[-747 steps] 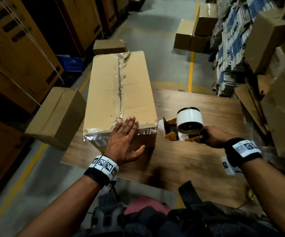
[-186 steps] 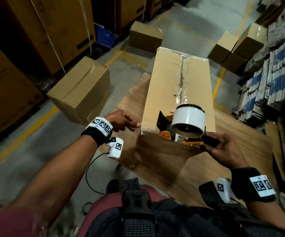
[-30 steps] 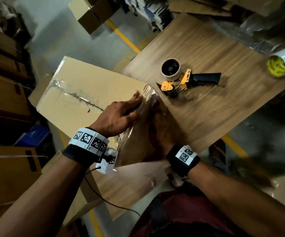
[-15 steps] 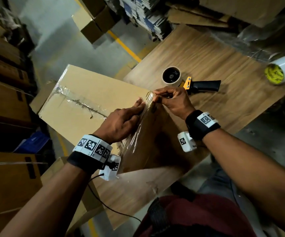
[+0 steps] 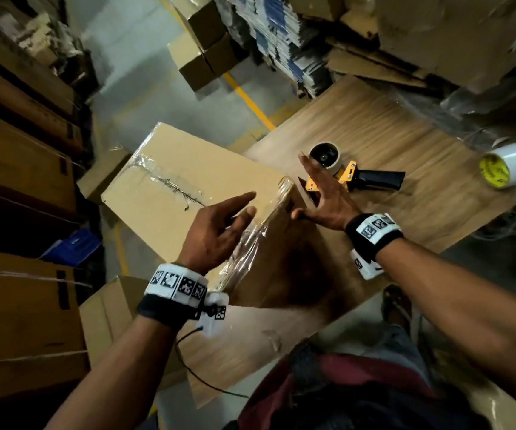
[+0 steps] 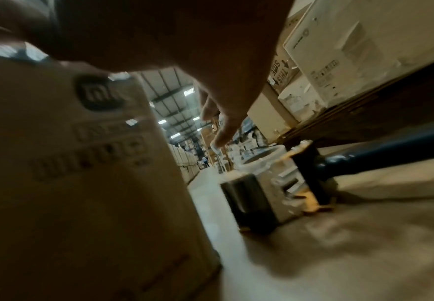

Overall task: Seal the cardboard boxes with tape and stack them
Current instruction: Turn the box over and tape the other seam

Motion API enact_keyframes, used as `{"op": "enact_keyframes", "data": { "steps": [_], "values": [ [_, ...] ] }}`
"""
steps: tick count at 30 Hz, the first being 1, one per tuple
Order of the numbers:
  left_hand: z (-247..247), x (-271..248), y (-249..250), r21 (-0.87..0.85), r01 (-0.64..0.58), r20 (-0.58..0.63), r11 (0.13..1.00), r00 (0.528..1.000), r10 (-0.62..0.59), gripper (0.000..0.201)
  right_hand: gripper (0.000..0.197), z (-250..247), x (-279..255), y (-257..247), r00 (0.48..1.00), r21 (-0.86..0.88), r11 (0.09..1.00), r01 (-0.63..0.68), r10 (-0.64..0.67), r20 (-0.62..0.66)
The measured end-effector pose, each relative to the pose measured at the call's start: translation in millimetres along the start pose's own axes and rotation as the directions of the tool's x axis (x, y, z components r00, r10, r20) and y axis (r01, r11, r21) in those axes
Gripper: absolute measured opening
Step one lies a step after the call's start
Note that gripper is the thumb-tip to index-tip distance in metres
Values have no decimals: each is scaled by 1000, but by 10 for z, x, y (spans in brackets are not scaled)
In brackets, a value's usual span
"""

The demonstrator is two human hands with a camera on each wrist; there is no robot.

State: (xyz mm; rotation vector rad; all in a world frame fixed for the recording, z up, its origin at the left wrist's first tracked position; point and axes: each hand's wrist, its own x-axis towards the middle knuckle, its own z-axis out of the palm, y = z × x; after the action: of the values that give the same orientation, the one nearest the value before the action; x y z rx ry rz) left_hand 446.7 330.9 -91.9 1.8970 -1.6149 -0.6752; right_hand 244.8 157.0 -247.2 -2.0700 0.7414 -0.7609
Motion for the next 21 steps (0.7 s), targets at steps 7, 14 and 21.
{"op": "enact_keyframes", "data": {
  "steps": [7,14,21],
  "values": [
    [-242,-1038,-681,2,179,-369,984,915,-165,27,83,479,165,-339,938,-163,935,315,-333,-98],
    [-272,-1421,-1037,351,-93,111,932,992,58,107,83,404,156,-252,918,-368,854,367,-397,-5],
    [-307,-1270,-1119,653,-171,74,738,984,164,90,138,328,29,-585,952,-615,729,301,-266,150]
  ]
}}
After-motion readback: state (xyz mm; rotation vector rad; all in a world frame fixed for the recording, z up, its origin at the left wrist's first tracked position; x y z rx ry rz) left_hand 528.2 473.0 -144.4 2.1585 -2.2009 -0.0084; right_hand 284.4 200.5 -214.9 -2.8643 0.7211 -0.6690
